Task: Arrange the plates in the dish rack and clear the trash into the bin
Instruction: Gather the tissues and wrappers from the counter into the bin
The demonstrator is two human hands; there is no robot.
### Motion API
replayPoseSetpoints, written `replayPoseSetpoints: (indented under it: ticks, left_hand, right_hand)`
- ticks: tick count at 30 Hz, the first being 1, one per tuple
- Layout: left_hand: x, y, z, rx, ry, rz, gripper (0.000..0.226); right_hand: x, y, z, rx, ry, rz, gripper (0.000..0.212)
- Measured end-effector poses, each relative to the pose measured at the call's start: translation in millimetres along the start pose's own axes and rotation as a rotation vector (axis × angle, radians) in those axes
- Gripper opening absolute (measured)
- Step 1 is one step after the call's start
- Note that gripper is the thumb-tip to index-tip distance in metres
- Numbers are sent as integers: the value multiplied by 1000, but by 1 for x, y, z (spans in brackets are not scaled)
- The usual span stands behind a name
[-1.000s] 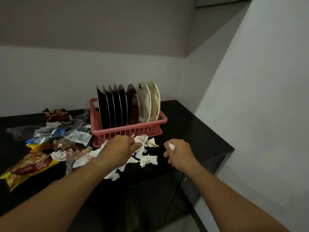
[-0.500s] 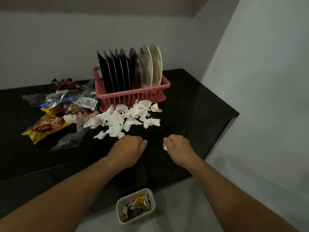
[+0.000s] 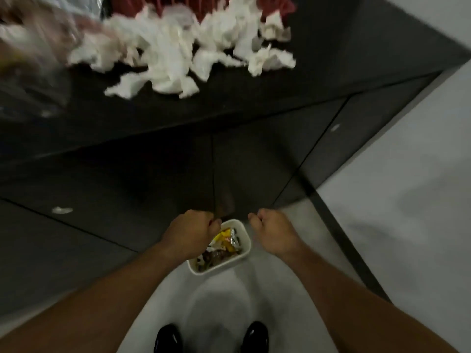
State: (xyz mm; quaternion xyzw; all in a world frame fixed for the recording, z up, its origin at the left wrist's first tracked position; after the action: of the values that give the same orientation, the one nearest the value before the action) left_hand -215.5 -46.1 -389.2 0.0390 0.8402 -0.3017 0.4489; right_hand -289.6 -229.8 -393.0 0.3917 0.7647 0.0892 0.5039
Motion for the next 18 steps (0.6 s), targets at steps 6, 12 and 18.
replayPoseSetpoints:
  ticks: [6, 12, 18]
  left_hand:
    - [108, 102, 42, -52, 44, 6, 33]
    - [180, 186, 75, -100, 28, -37, 26]
    - [214, 209, 106, -45, 13, -90, 12]
  right_hand:
    - [158, -55, 94, -22, 164, -121, 31]
    - [287, -82, 189, -28, 340, -128, 36]
    - [321, -107, 219, -109, 511, -94, 66]
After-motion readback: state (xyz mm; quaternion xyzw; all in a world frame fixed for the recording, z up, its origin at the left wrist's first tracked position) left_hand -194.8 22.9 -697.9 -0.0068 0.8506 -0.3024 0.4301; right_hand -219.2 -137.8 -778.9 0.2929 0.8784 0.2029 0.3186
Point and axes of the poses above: each hand's wrist, its own z-axis towards the middle knuckle, its own x-axis out of the palm, y = z × x, the point moved 3 cm from there along z, towards the middle knuckle, and after that the axes turned 6 degrees about y, right-handed, at the moved point
